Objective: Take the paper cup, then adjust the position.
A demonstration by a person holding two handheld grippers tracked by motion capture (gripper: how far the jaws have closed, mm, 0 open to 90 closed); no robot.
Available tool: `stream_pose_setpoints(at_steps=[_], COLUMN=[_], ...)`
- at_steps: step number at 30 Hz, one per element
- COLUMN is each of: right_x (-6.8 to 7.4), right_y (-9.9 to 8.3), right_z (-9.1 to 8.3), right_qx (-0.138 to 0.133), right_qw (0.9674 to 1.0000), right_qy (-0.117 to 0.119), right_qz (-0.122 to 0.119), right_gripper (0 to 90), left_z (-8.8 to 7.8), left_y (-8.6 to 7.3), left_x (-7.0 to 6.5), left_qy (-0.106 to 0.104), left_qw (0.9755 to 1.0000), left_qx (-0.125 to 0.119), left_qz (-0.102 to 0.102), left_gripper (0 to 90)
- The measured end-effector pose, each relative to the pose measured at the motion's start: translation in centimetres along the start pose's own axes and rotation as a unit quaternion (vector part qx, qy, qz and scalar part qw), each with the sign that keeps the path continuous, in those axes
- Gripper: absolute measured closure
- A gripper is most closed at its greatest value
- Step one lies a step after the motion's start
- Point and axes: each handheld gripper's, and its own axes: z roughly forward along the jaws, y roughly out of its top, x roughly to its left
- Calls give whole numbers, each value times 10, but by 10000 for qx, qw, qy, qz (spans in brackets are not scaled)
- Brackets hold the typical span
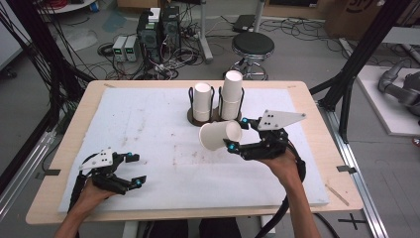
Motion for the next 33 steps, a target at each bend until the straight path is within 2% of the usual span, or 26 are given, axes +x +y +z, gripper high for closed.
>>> stream_pose_setpoints(at_steps=[5,13,22,33], right_x=[1,0,0,5], right_y=[-9,-14,-16,-15], right_z=[2,6,5,7], right_qx=[-44,33,38,54], right_qw=[10000,9999,9999,9998], right_qy=[32,92,94,168], right_qz=[30,81,105,78], right_gripper=[357,357,357,357], left_z=[0,0,1,-1], left_y=[0,0,0,0], left_x=[0,0,1,1], left_qy=[14,15,11,53], left_qw=[10000,10000,10000,10000], left_qx=[5,0,39,-32], left_qz=[13,9,-26,-45], left_gripper=[119,119,119,119])
